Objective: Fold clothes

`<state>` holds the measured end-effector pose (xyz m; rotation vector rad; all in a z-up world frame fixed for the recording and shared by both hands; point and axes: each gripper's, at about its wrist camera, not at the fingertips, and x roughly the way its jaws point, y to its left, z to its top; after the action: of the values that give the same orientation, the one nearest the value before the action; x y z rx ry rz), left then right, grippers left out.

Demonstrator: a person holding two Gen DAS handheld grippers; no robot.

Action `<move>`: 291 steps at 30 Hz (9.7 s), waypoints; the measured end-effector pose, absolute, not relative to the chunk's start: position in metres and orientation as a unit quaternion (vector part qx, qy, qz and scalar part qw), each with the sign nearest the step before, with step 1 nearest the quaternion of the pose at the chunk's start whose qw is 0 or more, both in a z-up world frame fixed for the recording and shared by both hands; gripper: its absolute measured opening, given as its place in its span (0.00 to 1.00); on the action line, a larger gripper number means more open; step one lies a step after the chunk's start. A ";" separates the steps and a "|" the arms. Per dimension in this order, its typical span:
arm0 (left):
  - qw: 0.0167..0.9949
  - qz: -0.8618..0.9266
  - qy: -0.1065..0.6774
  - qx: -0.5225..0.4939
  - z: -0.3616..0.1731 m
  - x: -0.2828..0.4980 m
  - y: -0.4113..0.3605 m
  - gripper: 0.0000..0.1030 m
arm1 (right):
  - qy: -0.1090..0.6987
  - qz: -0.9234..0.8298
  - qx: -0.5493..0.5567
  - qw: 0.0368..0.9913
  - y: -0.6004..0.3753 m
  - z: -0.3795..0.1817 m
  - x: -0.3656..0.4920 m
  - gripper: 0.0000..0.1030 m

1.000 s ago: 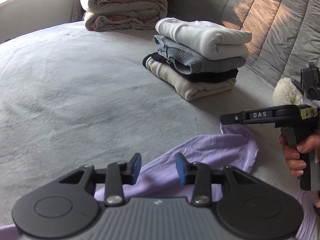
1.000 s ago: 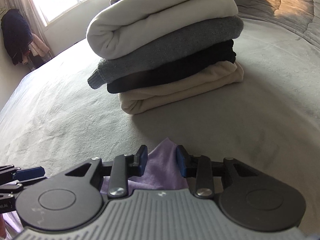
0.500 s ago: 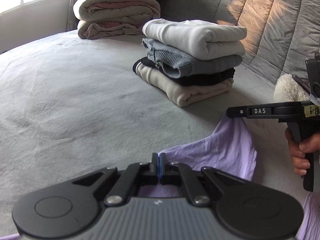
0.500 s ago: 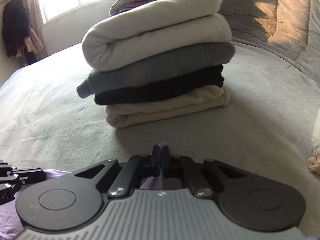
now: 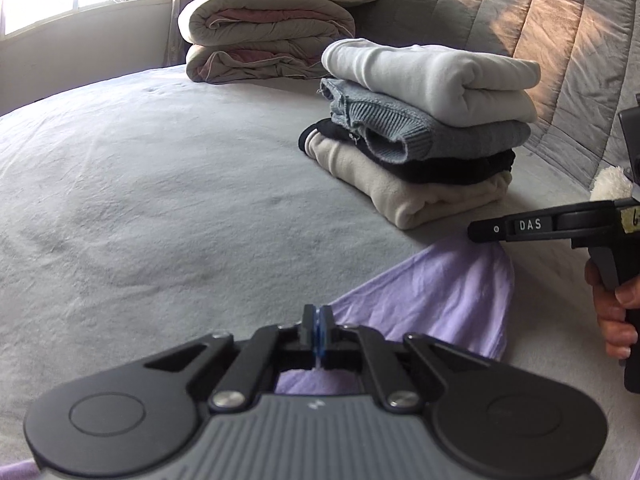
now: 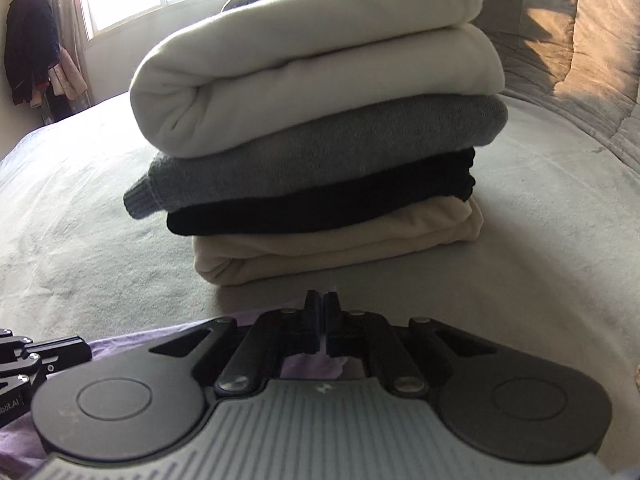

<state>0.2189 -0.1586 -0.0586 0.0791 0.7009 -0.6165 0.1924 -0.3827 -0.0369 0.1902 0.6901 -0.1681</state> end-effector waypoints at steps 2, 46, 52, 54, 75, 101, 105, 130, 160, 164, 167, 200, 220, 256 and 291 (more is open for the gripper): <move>0.893 -0.296 0.338 0.027 -0.054 0.215 -0.155 0.15 | 0.346 -0.080 0.096 0.930 -0.383 -0.038 0.193 0.13; 0.930 -0.174 0.316 0.070 -0.075 0.111 0.086 1.00 | 0.321 0.016 -0.014 0.947 -0.084 -0.067 0.125 0.71; 0.930 -0.173 0.316 0.070 -0.075 0.110 0.086 1.00 | 0.307 0.003 -0.014 0.952 -0.084 -0.073 0.122 0.91; 0.930 -0.172 0.316 0.070 -0.075 0.110 0.085 1.00 | 0.309 0.003 -0.009 0.951 -0.085 -0.074 0.123 0.94; 0.930 -0.173 0.316 0.071 -0.075 0.111 0.085 1.00 | 0.314 0.085 -0.051 0.944 -0.070 -0.070 0.140 0.89; 0.930 -0.172 0.316 0.071 -0.075 0.111 0.085 1.00 | 0.319 0.032 -0.015 0.947 -0.092 -0.073 0.140 1.00; 0.930 -0.172 0.316 0.071 -0.075 0.111 0.085 1.00 | 0.318 0.033 -0.015 0.947 -0.093 -0.073 0.141 1.00; 0.930 -0.172 0.316 0.071 -0.075 0.111 0.085 1.00 | 0.316 0.034 -0.014 0.948 -0.093 -0.075 0.140 1.00; 0.930 -0.172 0.316 0.071 -0.075 0.111 0.085 1.00 | 0.313 0.040 -0.031 0.948 -0.086 -0.072 0.139 1.00; 0.930 -0.172 0.316 0.071 -0.075 0.111 0.085 1.00 | 0.314 0.040 -0.026 0.948 -0.088 -0.073 0.140 1.00; 0.930 -0.172 0.316 0.071 -0.075 0.111 0.085 1.00 | 0.313 0.040 -0.027 0.948 -0.087 -0.073 0.139 1.00; 0.930 -0.172 0.316 0.071 -0.075 0.111 0.085 1.00 | 0.313 0.040 -0.028 0.949 -0.088 -0.074 0.139 1.00; 0.930 -0.172 0.316 0.071 -0.075 0.110 0.084 1.00 | 0.313 0.040 -0.026 0.949 -0.088 -0.074 0.139 1.00; 0.930 -0.172 0.316 0.071 -0.075 0.111 0.085 1.00 | 0.313 0.040 -0.025 0.949 -0.087 -0.075 0.139 1.00; 0.930 -0.172 0.316 0.071 -0.075 0.111 0.085 1.00 | 0.312 0.041 -0.019 0.949 -0.088 -0.075 0.139 1.00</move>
<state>0.1106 0.0848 -0.0750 0.1460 0.6473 -0.3530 0.1387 -0.0883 -0.0750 -0.0395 0.6358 0.0844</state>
